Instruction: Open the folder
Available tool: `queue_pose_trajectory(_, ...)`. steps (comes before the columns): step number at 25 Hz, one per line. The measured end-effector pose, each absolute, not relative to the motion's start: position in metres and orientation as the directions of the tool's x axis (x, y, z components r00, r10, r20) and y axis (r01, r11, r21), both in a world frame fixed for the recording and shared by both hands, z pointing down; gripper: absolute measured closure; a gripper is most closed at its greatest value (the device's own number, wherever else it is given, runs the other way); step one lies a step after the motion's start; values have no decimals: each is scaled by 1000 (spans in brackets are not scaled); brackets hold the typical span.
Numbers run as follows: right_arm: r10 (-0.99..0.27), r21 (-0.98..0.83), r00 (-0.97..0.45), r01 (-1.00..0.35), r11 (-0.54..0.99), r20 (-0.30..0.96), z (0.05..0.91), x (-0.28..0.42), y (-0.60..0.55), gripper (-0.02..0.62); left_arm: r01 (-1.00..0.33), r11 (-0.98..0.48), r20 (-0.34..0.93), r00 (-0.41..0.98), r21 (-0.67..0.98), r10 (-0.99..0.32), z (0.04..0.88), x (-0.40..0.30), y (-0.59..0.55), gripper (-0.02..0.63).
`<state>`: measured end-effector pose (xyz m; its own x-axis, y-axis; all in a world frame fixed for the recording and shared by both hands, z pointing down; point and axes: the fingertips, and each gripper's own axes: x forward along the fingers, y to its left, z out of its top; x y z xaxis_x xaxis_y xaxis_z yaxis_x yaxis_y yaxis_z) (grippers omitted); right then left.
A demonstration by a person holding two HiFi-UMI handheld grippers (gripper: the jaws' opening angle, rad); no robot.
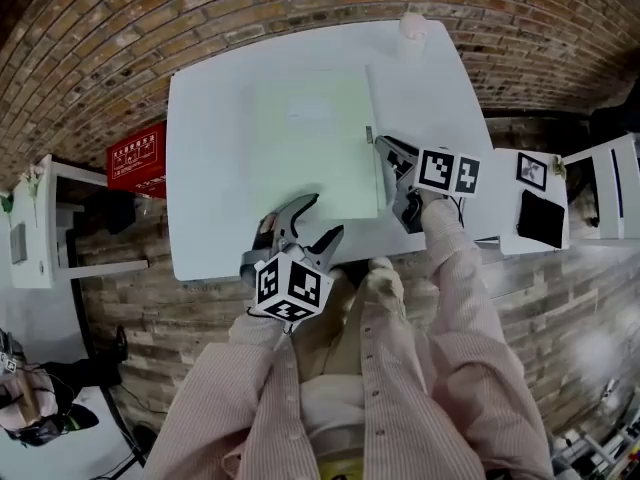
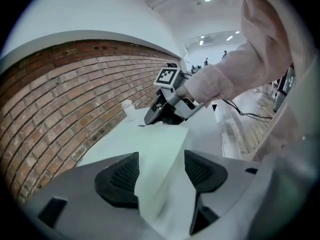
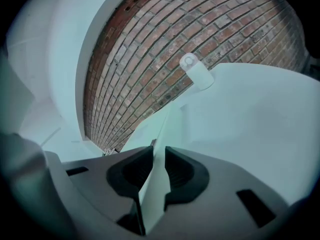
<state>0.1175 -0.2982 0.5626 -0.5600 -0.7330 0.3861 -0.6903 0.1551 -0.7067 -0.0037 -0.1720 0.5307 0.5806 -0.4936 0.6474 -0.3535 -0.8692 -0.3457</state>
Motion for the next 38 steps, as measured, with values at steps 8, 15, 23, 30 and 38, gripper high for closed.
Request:
queue_pose_trajectory(8,-762,-701,-524,-701,132,381,562,120,-295,518,-274,-829,641,533,-487,-552,538,6,-179,330)
queue_pose_trajectory(15,-768,-709,-518,-694,121,376,563,120,-295,518,-228,-825,646,529,-518,-551,537,9,-173,394)
queue_pose_trajectory(23,-738,-692,-541,-708,140,404,563,120,-295,518,-197,-805,648,503,-559,-573,541,14,-162,528)
queue_pose_trajectory(30,-721,-691,-559,-706,155,410,563,120,-296,518,-215,-787,628,499,-578,-598,535,14,-162,548)
queue_pose_trajectory(38,-705,-684,-569,-711,161,425,564,119,-297,518,-281,-759,585,501,-587,-638,515,10,-167,565)
